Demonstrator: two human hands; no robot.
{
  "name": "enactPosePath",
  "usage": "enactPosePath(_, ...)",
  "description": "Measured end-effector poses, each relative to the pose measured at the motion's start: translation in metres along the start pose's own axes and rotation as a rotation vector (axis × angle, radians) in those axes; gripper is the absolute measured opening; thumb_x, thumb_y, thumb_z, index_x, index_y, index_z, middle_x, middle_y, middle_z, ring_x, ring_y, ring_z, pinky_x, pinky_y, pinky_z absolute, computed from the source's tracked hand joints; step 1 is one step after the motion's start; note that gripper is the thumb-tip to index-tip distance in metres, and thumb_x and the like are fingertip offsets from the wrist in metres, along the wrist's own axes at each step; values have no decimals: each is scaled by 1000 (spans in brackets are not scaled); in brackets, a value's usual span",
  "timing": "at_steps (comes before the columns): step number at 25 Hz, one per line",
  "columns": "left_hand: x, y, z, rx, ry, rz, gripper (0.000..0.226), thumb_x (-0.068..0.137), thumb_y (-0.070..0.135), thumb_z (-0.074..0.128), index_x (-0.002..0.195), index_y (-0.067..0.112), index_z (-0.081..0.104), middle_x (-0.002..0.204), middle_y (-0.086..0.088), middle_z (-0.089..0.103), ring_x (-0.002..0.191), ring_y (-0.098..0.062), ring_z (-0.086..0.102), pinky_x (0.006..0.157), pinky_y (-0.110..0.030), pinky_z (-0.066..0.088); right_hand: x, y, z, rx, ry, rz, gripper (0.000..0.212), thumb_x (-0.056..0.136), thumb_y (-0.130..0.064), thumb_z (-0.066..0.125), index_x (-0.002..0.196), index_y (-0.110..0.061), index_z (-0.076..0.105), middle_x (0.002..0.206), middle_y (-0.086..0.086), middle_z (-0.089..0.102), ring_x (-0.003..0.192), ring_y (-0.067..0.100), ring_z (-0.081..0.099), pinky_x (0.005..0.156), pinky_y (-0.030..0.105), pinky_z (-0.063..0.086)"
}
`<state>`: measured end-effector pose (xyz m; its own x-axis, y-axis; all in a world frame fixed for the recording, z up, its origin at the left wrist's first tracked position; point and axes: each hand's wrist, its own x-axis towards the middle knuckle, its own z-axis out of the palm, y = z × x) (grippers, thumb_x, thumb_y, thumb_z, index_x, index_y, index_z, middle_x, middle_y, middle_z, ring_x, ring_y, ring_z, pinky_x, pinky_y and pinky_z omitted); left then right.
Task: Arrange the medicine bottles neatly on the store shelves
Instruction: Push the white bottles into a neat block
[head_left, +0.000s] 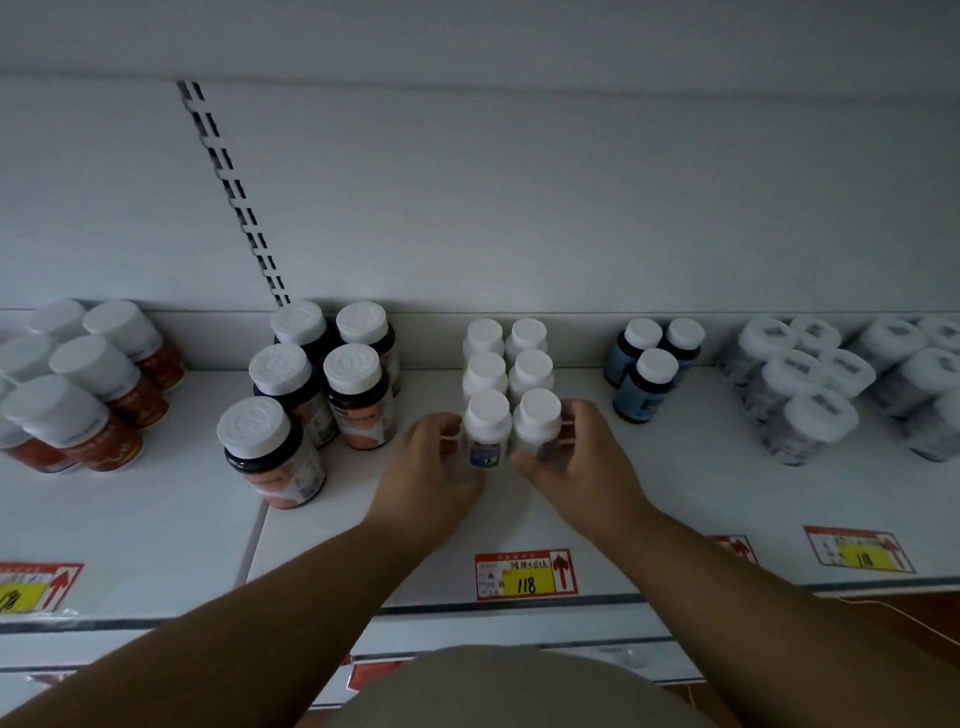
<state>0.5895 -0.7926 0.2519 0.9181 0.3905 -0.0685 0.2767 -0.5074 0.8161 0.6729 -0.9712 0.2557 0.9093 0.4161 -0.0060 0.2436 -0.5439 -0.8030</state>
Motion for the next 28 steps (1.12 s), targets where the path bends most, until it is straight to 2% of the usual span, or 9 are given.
enactPosePath(3,11,5,1,41,31,28,50,77,37,78,120,30,53,114,12,58,98,-5,58,81,-24,47,3,-2,4,-85,120,-28,49,76,-38,82,107,-28,45,105,-4,58,85,-1,56,67,14,42)
enactPosePath(6,15,5,4,53,58,61,47,77,39,78,116,31,54,109,13,60,94,-5,59,74,-21,44,8,-1,4,-95,149,-8,50,73,-38,84,100,-27,45,98,-5,58,83,1,57,63,19,41)
enactPosePath(9,15,3,3,37,58,66,48,76,39,79,116,28,55,110,10,62,95,-7,60,76,-23,45,14,-2,6,-123,164,10,56,67,-40,88,97,-22,44,95,-3,57,81,11,58,60,22,41)
enactPosePath(12,17,3,1,53,36,83,48,76,40,79,116,28,55,108,11,61,93,-7,59,76,-24,46,14,-1,3,-66,111,16,65,64,-38,90,108,-22,46,104,-4,57,87,9,61,66,20,46)
enactPosePath(15,17,0,1,60,25,106,51,75,38,80,118,25,55,110,9,61,95,-10,60,81,-29,50,7,6,2,-37,36,2,68,68,-28,88,123,-22,47,115,-1,61,98,10,63,81,27,52)
enactPosePath(17,18,-1,1,60,12,98,50,76,38,80,117,25,55,110,9,61,95,-10,60,81,-29,50,5,7,3,-67,50,-2,57,74,-23,84,120,-21,50,114,0,63,99,13,63,83,30,50)
enactPosePath(20,17,0,0,54,9,73,49,76,37,79,117,27,55,109,11,60,95,-9,59,79,-27,47,7,6,5,-83,97,1,47,74,-27,83,109,-25,51,106,-1,66,93,14,65,80,33,52)
enactPosePath(28,19,-3,-5,67,-18,67,44,79,32,77,116,28,55,109,10,60,94,-8,59,78,-22,43,9,6,5,-127,107,-1,51,71,-32,85,108,-28,51,103,-4,65,90,13,64,78,34,53)
